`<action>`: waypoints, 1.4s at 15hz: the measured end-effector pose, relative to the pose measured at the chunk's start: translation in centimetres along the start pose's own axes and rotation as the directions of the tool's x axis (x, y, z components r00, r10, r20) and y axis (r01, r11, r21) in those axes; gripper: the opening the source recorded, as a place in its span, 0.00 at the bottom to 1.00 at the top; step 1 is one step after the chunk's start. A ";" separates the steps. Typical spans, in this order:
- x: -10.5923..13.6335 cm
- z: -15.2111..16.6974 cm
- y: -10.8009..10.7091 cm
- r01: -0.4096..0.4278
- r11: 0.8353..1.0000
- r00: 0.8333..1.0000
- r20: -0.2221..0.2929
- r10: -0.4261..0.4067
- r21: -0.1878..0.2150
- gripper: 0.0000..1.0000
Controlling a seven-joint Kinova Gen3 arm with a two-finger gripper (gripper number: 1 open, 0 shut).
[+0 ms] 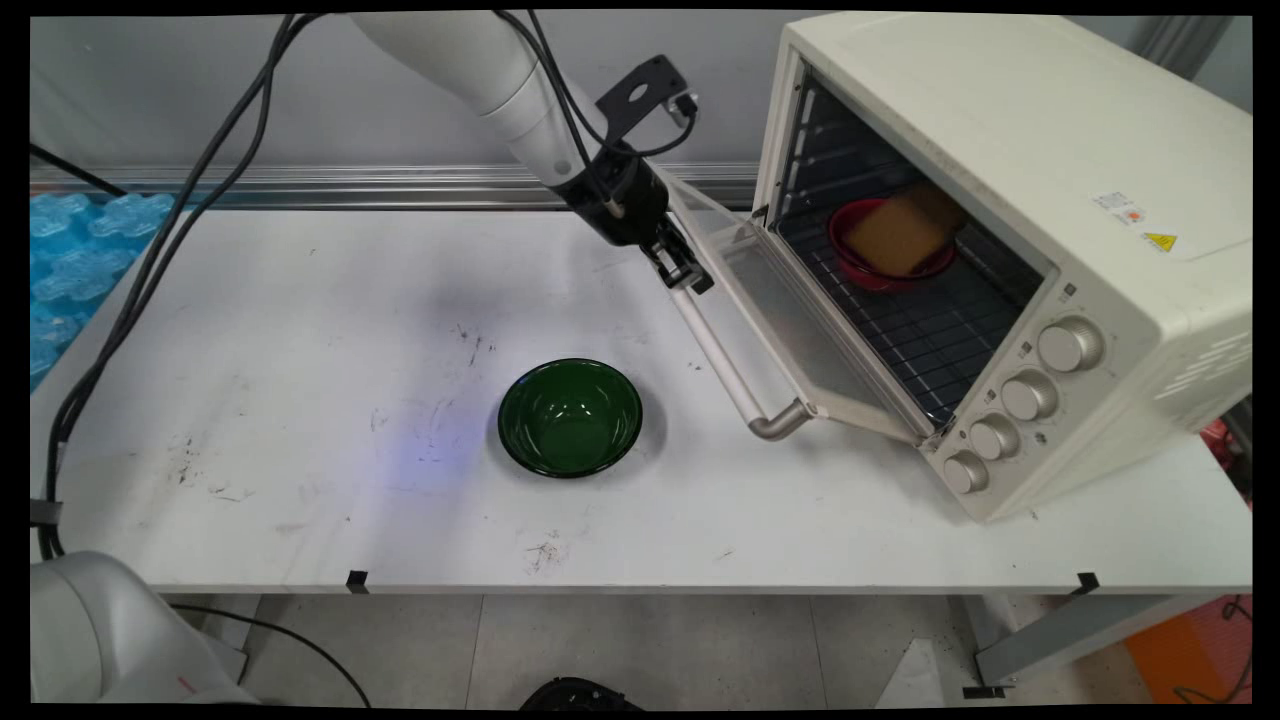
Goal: Open the oven
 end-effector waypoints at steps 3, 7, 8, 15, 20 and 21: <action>-0.6 0.1 0.1 -0.002 1.000 1.000 0.003 0.002 0.001 0.00; -1.7 0.2 0.2 -0.002 1.000 1.000 0.010 0.002 0.001 0.00; -2.0 0.3 0.3 -0.002 1.000 1.000 0.013 0.002 0.001 0.00; -4.3 0.8 0.4 -0.003 1.000 0.999 0.033 0.003 0.002 0.00; -5.2 1.0 0.2 -0.002 1.000 0.999 0.043 0.002 0.007 0.00; -5.4 0.9 0.2 -0.002 1.000 0.999 0.044 0.001 0.010 0.00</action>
